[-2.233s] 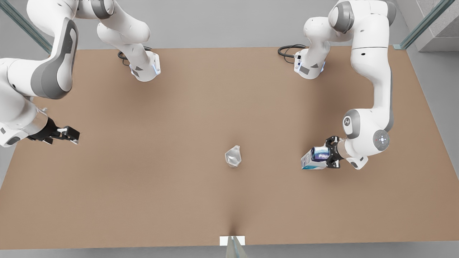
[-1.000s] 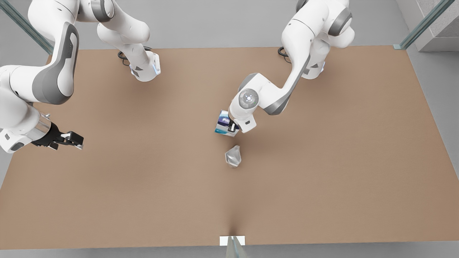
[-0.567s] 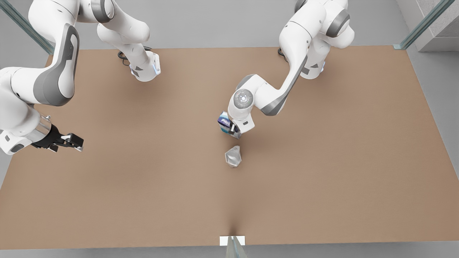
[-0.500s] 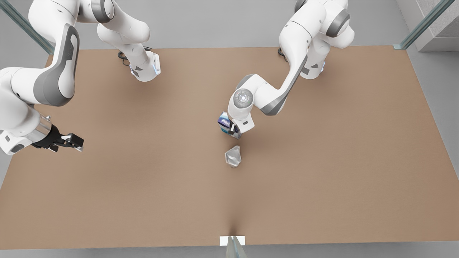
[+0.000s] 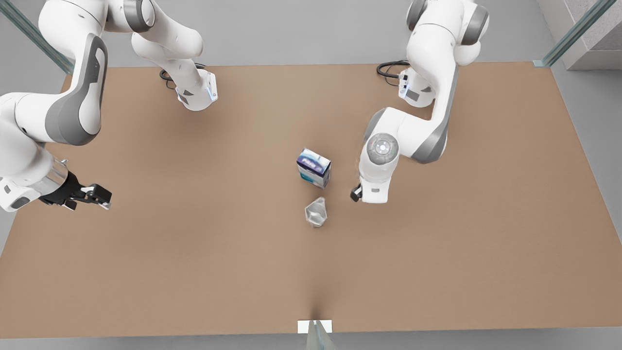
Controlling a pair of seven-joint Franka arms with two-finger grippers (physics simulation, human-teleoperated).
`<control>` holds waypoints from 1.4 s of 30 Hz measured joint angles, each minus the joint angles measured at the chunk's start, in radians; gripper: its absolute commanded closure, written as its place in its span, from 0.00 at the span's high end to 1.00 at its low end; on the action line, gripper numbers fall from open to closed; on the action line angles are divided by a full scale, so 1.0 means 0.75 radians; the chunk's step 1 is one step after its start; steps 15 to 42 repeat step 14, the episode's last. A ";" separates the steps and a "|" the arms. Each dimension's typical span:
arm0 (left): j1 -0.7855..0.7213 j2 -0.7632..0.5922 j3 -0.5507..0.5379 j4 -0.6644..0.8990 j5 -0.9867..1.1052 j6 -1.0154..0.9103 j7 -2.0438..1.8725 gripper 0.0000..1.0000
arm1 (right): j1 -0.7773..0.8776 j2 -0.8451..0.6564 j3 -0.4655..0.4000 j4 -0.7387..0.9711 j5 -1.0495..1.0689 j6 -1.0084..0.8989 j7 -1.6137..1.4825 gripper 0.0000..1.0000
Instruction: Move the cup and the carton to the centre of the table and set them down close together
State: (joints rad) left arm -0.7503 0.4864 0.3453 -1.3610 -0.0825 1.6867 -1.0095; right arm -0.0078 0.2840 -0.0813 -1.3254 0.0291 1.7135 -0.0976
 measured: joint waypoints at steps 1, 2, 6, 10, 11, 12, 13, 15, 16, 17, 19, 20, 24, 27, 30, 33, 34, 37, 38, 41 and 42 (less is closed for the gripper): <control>0.001 -0.001 0.084 0.000 0.004 -0.026 0.245 1.00 | 0.000 0.000 0.000 0.000 0.000 -0.005 -0.001 1.00; 0.005 -0.004 0.136 0.001 0.006 -0.030 0.419 1.00 | 0.000 0.000 0.000 0.000 0.000 -0.006 -0.001 1.00; 0.497 -0.162 -0.272 -0.002 0.081 -0.055 1.063 1.00 | -0.003 -0.007 -0.001 0.001 0.000 -0.014 -0.001 1.00; 0.731 -0.224 -0.460 0.035 0.190 -0.045 1.263 1.00 | -0.004 -0.006 -0.002 0.000 0.000 -0.016 -0.001 1.00; 0.730 -0.221 -0.460 0.045 0.204 -0.050 1.264 1.00 | 0.000 -0.007 0.000 -0.001 -0.007 -0.018 -0.001 1.00; 0.730 -0.220 -0.460 0.045 0.214 -0.052 1.263 1.00 | -0.003 -0.010 -0.002 0.000 -0.008 -0.018 -0.001 1.00; 0.729 -0.219 -0.460 0.045 0.223 -0.053 1.262 1.00 | -0.004 -0.015 -0.008 0.002 -0.008 -0.020 -0.003 1.00; 0.731 -0.221 -0.460 0.045 0.233 -0.052 1.262 1.00 | -0.009 -0.023 -0.028 0.002 -0.007 -0.042 -0.003 1.00; 0.731 -0.221 -0.460 0.045 0.233 -0.052 1.262 1.00 | -0.009 -0.023 -0.028 0.002 -0.007 -0.042 -0.003 1.00; 0.731 -0.221 -0.460 0.045 0.233 -0.052 1.262 1.00 | -0.009 -0.023 -0.028 0.002 -0.007 -0.042 -0.003 1.00; 0.731 -0.221 -0.460 0.045 0.233 -0.052 1.262 1.00 | -0.009 -0.023 -0.028 0.002 -0.007 -0.042 -0.003 1.00; 0.731 -0.221 -0.460 0.045 0.233 -0.052 1.262 1.00 | -0.009 -0.023 -0.028 0.002 -0.007 -0.042 -0.003 1.00; 0.731 -0.221 -0.460 0.045 0.233 -0.052 1.262 1.00 | -0.009 -0.023 -0.028 0.002 -0.007 -0.042 -0.003 1.00; 0.731 -0.221 -0.460 0.045 0.233 -0.052 1.262 1.00 | -0.009 -0.023 -0.028 0.002 -0.007 -0.042 -0.003 1.00; 0.731 -0.221 -0.460 0.045 0.233 -0.052 1.262 1.00 | -0.009 -0.023 -0.028 0.002 -0.007 -0.042 -0.003 1.00; 0.731 -0.221 -0.460 0.045 0.233 -0.052 1.262 1.00 | -0.009 -0.023 -0.028 0.002 -0.007 -0.042 -0.003 1.00; 0.731 -0.221 -0.460 0.045 0.233 -0.052 1.262 1.00 | -0.009 -0.023 -0.028 0.002 -0.007 -0.042 -0.003 1.00; 0.731 -0.221 -0.460 0.045 0.233 -0.052 1.262 1.00 | -0.009 -0.023 -0.028 0.002 -0.007 -0.042 -0.003 1.00; 0.731 -0.221 -0.460 0.045 0.233 -0.052 1.262 1.00 | -0.009 -0.023 -0.028 0.002 -0.007 -0.042 -0.003 1.00; 0.731 -0.221 -0.460 0.045 0.233 -0.052 1.262 1.00 | -0.009 -0.023 -0.028 0.002 -0.007 -0.042 -0.003 1.00; 0.731 -0.221 -0.460 0.045 0.233 -0.052 1.262 1.00 | -0.009 -0.023 -0.028 0.002 -0.007 -0.042 -0.003 1.00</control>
